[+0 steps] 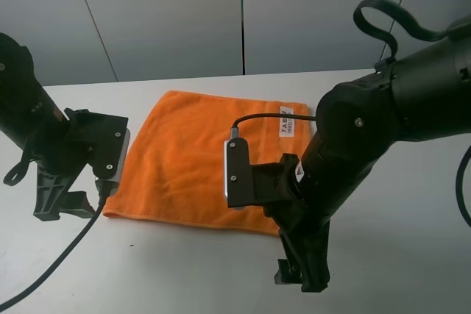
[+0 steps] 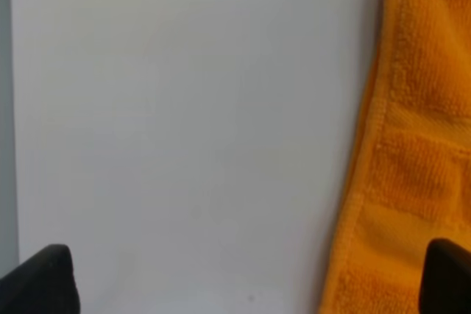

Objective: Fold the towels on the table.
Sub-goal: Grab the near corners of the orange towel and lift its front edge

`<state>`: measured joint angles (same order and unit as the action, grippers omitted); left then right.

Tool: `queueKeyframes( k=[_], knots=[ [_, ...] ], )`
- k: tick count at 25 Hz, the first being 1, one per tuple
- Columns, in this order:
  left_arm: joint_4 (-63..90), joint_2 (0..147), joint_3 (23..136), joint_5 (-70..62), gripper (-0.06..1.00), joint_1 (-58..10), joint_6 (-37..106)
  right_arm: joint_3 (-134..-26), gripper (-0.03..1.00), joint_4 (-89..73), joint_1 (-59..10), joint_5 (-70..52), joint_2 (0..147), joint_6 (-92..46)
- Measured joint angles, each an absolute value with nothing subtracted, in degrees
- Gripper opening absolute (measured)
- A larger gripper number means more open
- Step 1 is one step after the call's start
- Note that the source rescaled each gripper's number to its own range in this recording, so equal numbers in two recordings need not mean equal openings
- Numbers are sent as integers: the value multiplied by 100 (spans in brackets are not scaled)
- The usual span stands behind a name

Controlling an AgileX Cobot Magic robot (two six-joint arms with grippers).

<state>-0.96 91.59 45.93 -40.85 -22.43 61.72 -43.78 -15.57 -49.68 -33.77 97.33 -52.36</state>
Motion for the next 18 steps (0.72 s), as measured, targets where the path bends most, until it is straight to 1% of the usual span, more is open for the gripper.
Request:
queueKeyframes(
  k=[6, 10, 13, 18],
  knots=[
    [-129, 9224, 4593, -3892, 100, -2243, 6299, -4661, 100, -1519, -4968, -3365, 10060, -5170],
    [-168, 9442, 4342, -3544, 100, -2243, 6334, -4821, 100, -1494, -4968, -3354, 10113, -5161],
    [-97, 9607, 4079, -3156, 100, -2243, 6453, -4834, 100, -1451, -4968, -3324, 10135, -5144],
    [0, 9680, 4019, -2959, 100, -2243, 6582, -4834, 100, -1091, -4968, -3324, 10220, -5026]
  ],
)
